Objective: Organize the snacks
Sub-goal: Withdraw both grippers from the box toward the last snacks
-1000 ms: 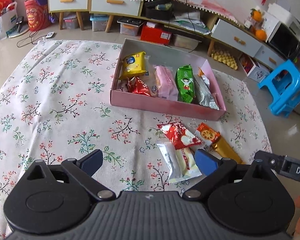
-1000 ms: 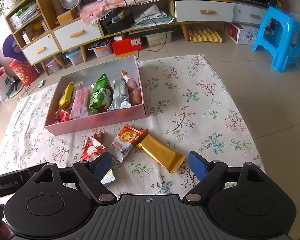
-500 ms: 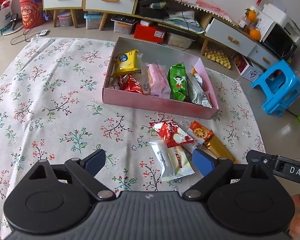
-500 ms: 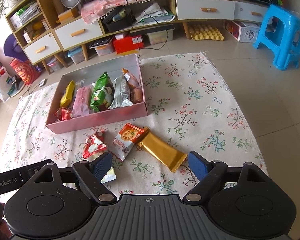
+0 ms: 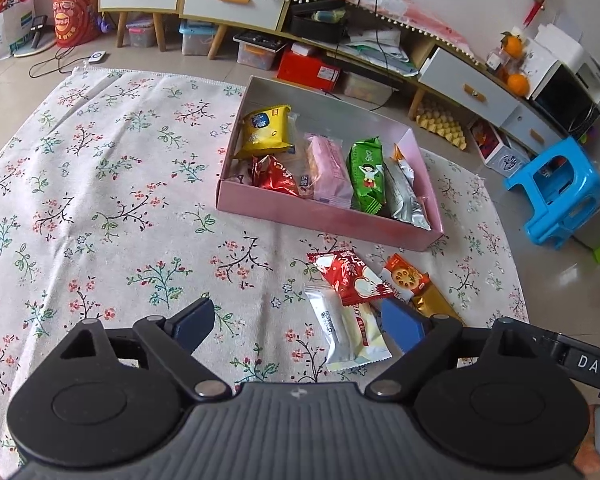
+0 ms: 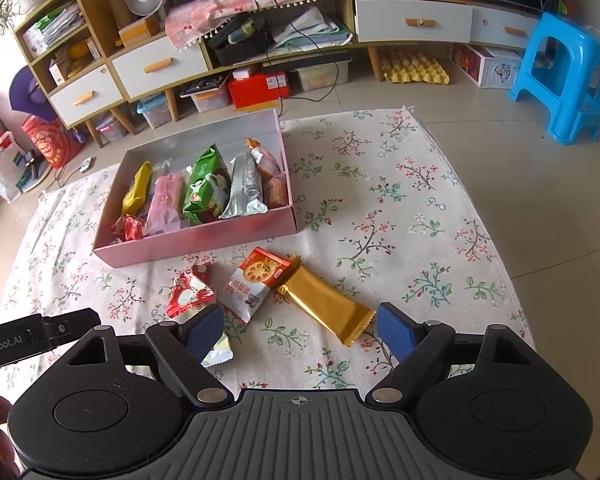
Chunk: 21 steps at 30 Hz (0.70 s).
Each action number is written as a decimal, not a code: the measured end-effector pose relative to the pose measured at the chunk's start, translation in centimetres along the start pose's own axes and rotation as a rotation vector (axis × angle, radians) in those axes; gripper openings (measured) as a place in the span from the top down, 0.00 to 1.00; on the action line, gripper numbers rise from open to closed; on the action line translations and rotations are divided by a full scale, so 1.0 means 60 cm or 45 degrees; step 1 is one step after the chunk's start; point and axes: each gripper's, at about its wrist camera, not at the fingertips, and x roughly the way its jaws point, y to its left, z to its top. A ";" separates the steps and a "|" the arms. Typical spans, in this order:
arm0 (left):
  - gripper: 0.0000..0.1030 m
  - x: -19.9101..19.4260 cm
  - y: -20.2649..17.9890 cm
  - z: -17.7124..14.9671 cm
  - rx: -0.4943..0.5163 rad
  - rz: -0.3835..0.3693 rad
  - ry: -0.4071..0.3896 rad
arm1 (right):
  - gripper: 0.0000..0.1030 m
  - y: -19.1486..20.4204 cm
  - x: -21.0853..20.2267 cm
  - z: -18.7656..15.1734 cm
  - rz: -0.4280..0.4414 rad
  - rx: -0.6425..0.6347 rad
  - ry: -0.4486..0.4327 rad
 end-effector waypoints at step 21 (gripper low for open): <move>0.20 0.052 -0.014 0.010 -0.058 -0.104 0.080 | 0.17 -0.005 0.070 0.006 -0.078 -0.099 0.116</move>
